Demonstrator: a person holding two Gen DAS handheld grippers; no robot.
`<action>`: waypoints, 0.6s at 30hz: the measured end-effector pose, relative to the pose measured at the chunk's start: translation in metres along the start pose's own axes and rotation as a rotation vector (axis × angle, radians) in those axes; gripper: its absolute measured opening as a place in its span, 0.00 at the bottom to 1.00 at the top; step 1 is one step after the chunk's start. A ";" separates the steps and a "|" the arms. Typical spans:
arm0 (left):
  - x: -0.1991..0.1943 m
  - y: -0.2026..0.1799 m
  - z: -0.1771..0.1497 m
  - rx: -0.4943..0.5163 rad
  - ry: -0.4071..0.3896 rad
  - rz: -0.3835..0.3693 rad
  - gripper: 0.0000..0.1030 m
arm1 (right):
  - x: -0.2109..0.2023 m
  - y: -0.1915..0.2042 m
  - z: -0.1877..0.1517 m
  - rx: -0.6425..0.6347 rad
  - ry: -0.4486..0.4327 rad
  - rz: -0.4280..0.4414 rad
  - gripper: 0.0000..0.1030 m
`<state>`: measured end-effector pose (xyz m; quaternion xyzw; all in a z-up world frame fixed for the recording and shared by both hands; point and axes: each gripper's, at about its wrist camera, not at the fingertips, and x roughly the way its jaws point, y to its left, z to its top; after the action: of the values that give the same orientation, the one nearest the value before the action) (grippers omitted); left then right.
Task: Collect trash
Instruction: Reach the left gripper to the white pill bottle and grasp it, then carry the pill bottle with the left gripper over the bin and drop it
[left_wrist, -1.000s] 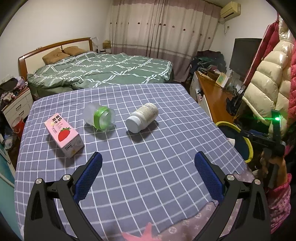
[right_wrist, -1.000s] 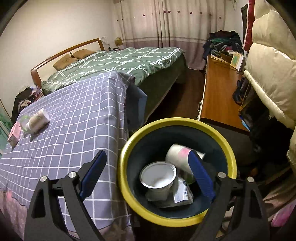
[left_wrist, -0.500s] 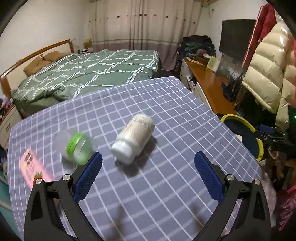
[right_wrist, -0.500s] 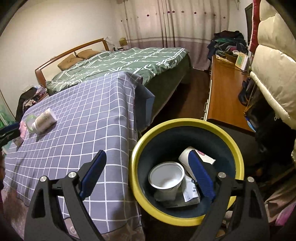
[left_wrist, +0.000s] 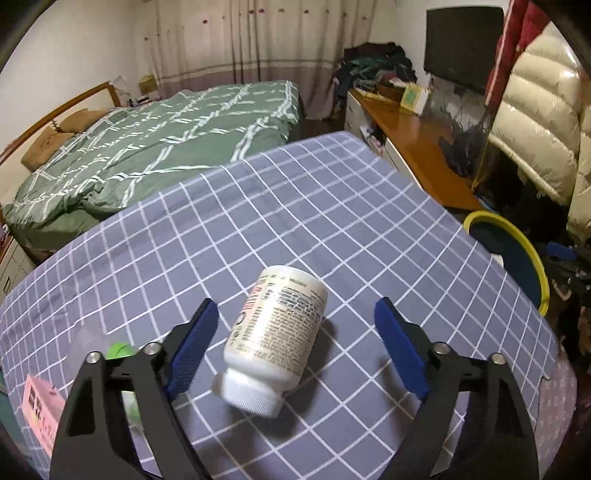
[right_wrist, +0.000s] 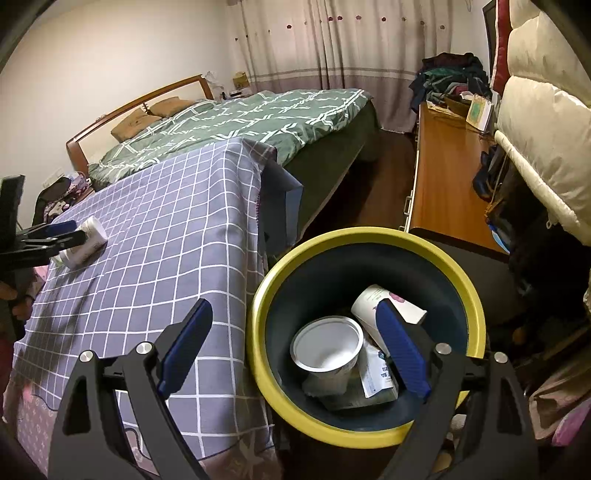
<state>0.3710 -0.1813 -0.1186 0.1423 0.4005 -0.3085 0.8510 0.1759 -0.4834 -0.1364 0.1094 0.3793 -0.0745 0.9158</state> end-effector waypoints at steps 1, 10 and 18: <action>0.004 -0.001 0.000 0.008 0.008 0.000 0.80 | 0.000 0.000 0.000 0.001 0.002 0.003 0.83; 0.029 0.002 0.001 0.023 0.070 0.015 0.58 | 0.003 0.000 -0.004 0.003 0.015 0.014 0.83; 0.016 -0.016 -0.008 0.033 0.067 -0.008 0.47 | -0.012 -0.002 -0.012 0.019 -0.006 0.028 0.83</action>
<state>0.3634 -0.1961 -0.1358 0.1651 0.4242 -0.3137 0.8333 0.1584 -0.4817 -0.1366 0.1232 0.3742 -0.0654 0.9168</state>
